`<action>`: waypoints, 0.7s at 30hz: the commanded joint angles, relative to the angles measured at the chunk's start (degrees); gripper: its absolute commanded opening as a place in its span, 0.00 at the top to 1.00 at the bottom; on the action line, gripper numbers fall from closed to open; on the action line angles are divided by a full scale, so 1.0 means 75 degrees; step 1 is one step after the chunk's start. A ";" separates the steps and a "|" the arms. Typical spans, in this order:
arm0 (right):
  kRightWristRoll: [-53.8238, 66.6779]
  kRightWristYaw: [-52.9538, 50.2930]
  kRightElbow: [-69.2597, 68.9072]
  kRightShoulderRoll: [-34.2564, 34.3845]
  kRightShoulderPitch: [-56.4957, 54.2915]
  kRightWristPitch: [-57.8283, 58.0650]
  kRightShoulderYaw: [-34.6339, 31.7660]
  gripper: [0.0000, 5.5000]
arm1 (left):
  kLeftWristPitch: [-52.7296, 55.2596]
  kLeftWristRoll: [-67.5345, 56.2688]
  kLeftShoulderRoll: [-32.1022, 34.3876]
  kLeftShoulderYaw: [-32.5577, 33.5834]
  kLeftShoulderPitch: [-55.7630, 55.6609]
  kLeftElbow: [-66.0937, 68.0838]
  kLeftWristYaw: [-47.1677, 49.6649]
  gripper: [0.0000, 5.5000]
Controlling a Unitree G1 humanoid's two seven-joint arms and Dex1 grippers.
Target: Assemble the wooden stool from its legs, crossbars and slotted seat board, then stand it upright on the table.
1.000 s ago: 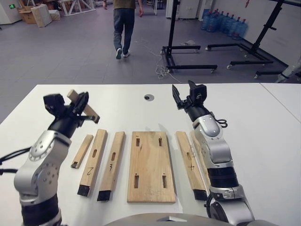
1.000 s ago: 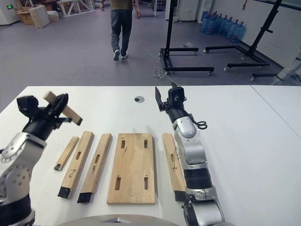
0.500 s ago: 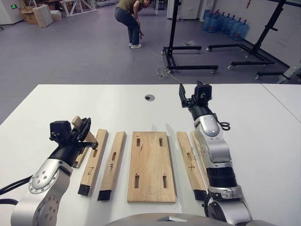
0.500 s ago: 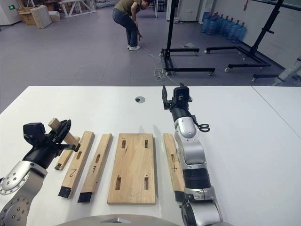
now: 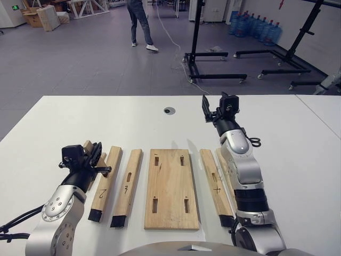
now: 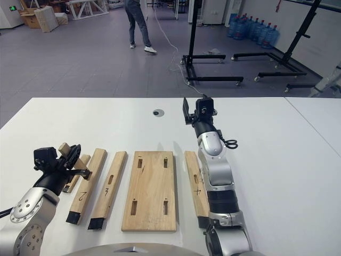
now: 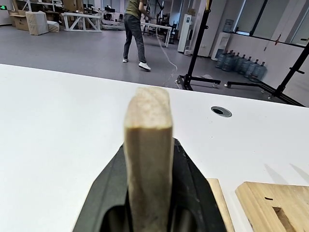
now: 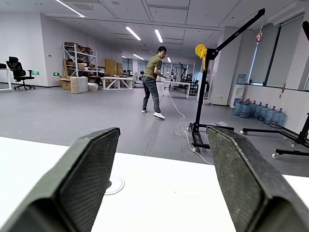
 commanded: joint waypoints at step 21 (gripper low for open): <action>0.0242 -0.0143 0.0233 0.0015 -0.0373 0.0109 -0.0469 0.40 | -0.1300 0.1277 0.0033 -0.0598 0.0122 0.1657 -0.0735 0.93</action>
